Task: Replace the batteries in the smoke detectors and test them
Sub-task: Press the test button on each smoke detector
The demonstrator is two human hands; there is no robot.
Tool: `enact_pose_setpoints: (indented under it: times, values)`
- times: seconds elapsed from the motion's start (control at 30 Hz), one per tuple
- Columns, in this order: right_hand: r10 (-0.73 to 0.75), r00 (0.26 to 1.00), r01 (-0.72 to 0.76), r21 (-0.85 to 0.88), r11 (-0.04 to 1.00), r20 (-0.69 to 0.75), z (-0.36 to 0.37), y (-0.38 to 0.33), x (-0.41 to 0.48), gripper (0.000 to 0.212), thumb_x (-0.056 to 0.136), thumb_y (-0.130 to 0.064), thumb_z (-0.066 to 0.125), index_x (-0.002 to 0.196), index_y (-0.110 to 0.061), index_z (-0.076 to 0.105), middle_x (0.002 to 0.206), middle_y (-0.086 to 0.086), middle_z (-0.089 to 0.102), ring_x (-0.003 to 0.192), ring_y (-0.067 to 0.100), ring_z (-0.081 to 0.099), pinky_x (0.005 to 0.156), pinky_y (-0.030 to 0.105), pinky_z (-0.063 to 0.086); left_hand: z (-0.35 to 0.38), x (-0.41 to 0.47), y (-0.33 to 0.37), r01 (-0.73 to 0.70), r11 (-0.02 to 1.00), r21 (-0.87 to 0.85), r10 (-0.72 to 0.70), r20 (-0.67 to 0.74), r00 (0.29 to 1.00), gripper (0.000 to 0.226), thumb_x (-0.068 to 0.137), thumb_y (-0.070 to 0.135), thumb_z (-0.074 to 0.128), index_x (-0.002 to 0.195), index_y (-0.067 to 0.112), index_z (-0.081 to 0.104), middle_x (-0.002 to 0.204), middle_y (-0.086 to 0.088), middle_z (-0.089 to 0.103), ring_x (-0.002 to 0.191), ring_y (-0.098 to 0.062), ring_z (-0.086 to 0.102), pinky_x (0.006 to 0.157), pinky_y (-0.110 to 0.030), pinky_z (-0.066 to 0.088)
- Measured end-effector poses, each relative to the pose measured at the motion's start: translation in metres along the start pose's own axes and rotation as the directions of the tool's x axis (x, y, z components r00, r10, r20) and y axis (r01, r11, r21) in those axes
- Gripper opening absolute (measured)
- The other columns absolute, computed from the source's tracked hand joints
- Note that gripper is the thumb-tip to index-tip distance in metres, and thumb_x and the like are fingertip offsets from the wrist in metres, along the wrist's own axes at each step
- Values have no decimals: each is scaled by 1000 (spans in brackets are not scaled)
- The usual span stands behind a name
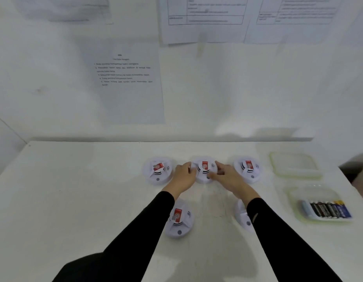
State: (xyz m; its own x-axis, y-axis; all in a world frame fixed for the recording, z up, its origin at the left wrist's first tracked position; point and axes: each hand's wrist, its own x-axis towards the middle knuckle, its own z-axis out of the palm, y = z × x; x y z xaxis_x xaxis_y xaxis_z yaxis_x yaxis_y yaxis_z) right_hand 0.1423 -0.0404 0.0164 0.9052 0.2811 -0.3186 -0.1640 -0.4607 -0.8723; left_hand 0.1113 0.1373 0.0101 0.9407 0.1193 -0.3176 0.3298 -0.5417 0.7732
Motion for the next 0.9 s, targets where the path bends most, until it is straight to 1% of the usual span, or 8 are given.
enact_pose_setpoints:
  times: [0.07, 0.17, 0.27, 0.37, 0.47, 0.57, 0.63, 0.9]
  values:
    - [-12, 1000, 11, 48, 999, 18, -5, 0, 0, 44, 81, -14, 76, 120, -14, 55, 104, 0, 66, 92, 15, 63, 73, 18, 49, 6, 2, 3, -28, 999, -35, 26, -40, 999, 47, 102, 28, 47, 147, 14, 41, 141, -14, 44, 116, -27, 55, 84, -23, 42]
    - [0, 1000, -1, 97, 995, 8, -10, 1, 2, 62, 75, -10, 81, 124, -14, 43, 109, 4, 58, 89, 13, 59, 81, 32, 54, 13, 3, 1, -91, 973, -214, 75, -82, 994, 43, 99, 19, 55, 140, 20, 44, 139, -9, 52, 118, -21, 57, 96, -28, 49]
    - [-28, 999, 26, 65, 998, 35, -12, 5, 3, 67, 76, -13, 80, 128, -14, 37, 115, 5, 55, 92, 15, 59, 82, 32, 53, 13, -2, -1, -97, 928, -359, 73, -79, 994, 38, 99, 13, 56, 131, 31, 46, 125, -1, 61, 112, -15, 61, 85, -16, 50]
    - [-78, 993, 73, 61, 995, 85, -13, 8, 6, 77, 78, -17, 80, 138, -22, 32, 121, 4, 54, 100, 19, 59, 81, 27, 53, 12, -7, -4, -93, 896, -435, 59, -91, 994, 43, 98, 16, 61, 136, 26, 45, 122, 4, 60, 112, -10, 60, 77, -8, 49]
    - [-104, 979, 92, 75, 993, 176, -16, 8, 11, 87, 81, -18, 76, 149, -34, 24, 130, -4, 48, 110, 17, 56, 77, 18, 49, 14, -6, -10, -97, 896, -433, 62, -95, 994, 41, 97, 19, 64, 135, 17, 50, 128, 4, 61, 116, -8, 58, 78, -3, 46]
    - [-136, 974, 125, 67, 990, 182, -16, 12, 16, 86, 82, -22, 76, 149, -34, 25, 141, 0, 45, 117, 19, 53, 82, 19, 48, 13, -4, -11, -118, 891, -439, 83, -97, 992, 38, 96, 20, 65, 132, 19, 53, 124, 5, 64, 110, -1, 60, 78, -5, 47]
    - [-144, 972, 133, 69, 989, 187, -16, 16, 17, 85, 82, -24, 76, 149, -34, 25, 142, 1, 46, 119, 19, 53, 86, 21, 47, 11, -2, -16, -118, 889, -443, 91, -82, 992, 38, 95, 23, 67, 130, 20, 54, 127, 0, 65, 114, -8, 62, 82, -10, 50]
    - [-164, 967, 152, 74, 986, 195, -19, 19, 20, 84, 83, -22, 75, 150, -32, 25, 140, 2, 48, 98, 6, 54, 70, 10, 46, 16, 6, -25, -149, 913, -379, 128, -81, 988, 61, 96, 29, 65, 150, 31, 39, 133, 1, 63, 123, -9, 58, 107, -26, 43]
